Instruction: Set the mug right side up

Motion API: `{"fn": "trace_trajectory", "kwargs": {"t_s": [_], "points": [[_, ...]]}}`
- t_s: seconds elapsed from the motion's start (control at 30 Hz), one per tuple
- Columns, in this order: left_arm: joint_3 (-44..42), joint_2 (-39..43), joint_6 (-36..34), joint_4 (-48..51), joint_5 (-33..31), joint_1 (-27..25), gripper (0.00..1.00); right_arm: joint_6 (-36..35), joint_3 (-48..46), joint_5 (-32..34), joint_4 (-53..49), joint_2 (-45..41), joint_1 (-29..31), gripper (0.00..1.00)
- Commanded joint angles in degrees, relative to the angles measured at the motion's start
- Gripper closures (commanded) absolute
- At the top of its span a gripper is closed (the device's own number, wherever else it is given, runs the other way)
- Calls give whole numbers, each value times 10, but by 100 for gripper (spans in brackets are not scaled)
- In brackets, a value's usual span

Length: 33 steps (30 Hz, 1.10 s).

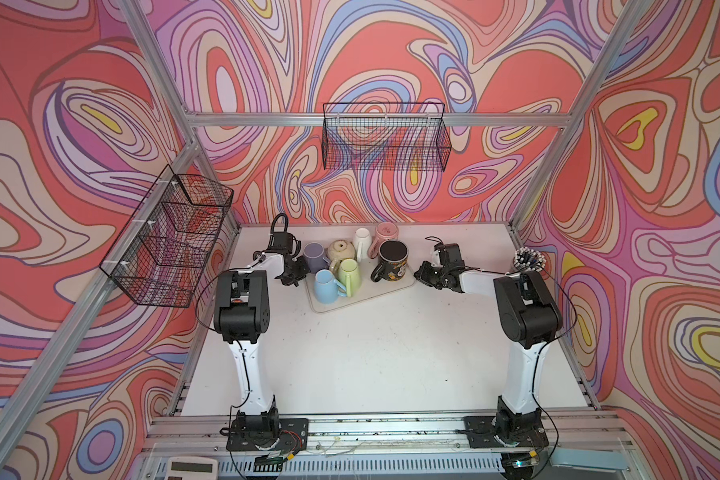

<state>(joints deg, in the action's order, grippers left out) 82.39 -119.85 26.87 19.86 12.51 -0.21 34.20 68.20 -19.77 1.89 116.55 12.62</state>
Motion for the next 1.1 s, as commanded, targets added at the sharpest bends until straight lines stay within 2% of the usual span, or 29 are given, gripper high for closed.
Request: {"fn": "trace_trajectory", "kwargs": {"t_s": [0.0, 0.37, 0.8, 0.97, 1.0, 1.07], "points": [[-38, 30, 5, 56, 21, -24, 100, 5, -45, -32, -73, -16, 34, 100], [-141, 96, 26, 10, 19, -66, 100, -1, -170, -8, -99, -131, 49, 100], [-266, 165, 51, -44, 4, -132, 100, 43, -345, 18, -121, -336, 82, 100], [-285, 174, 57, -65, 7, -134, 100, 47, -343, 35, -165, -392, 81, 100], [-286, 177, 58, -65, 9, -134, 100, 37, -324, 38, -183, -387, 75, 97], [-286, 184, 60, -65, 9, -133, 100, 25, -293, 21, -199, -366, 50, 83]]}}
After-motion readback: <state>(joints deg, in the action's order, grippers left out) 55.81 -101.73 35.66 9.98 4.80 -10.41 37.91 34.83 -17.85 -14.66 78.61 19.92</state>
